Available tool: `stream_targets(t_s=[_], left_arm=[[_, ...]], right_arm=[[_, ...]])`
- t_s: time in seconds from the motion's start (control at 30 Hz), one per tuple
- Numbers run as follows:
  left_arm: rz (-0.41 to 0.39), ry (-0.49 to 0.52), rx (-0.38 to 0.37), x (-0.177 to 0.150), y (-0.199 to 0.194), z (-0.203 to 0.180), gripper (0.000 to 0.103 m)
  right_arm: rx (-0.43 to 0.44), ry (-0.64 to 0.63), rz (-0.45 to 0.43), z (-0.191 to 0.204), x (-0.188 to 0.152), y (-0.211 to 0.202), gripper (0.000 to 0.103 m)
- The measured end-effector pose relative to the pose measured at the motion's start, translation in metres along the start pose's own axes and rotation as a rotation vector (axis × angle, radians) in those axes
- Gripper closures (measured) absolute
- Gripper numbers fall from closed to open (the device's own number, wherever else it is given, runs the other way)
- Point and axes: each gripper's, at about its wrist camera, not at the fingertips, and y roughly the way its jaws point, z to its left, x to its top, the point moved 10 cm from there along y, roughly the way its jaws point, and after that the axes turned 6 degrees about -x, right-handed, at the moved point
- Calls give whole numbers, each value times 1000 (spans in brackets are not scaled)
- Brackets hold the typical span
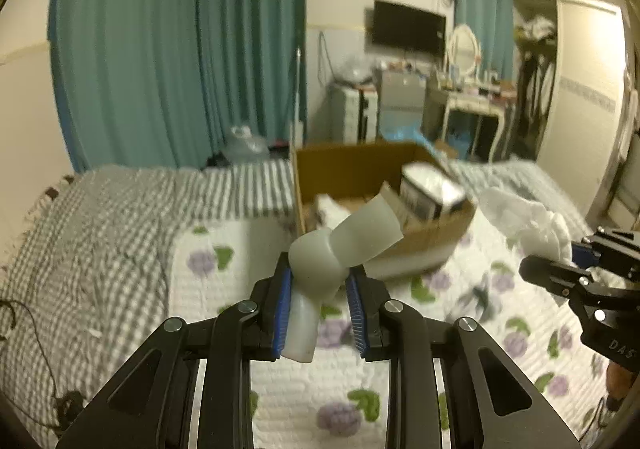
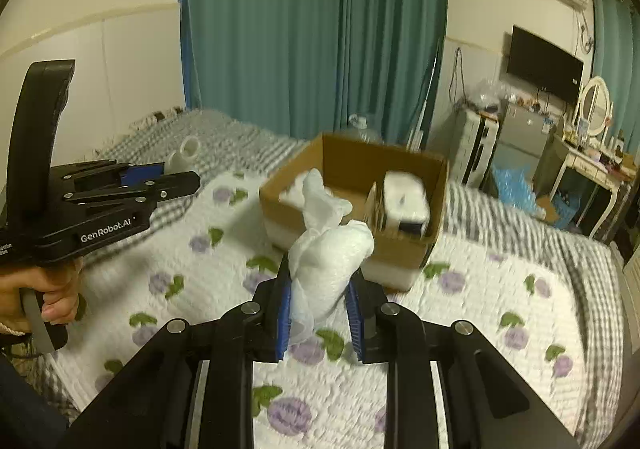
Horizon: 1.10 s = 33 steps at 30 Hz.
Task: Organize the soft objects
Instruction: 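Lift the foam piece and cloth with both tools over the box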
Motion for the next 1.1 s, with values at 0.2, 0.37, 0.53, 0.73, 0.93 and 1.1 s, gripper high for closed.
stream_targets(t_s=[0.2,0.37,0.53,0.73,0.93,1.1], left_arm=[[-84,-25,-5,38,-24,2,78],[-137,-30,-16,62,-27,2,78],[-171,-19,-18,85,-19,3,78],[-175,-30,-18,102,4,12,78],[-137,-33,-6,113,40,20,77],[-87,-51,-18,114,83,20,77]], right_arm=[[-34,-50,-48,-10,32,-8,80],[-38,-41,-92,-18,61,-10,80],[-59,-74,-136,-23,81,-3,80],[-56,-73,-127,-41,96,28,80],[-53,-184,-37,-50,101,81,80],[-37,-200,-30,-50,111,118,80]])
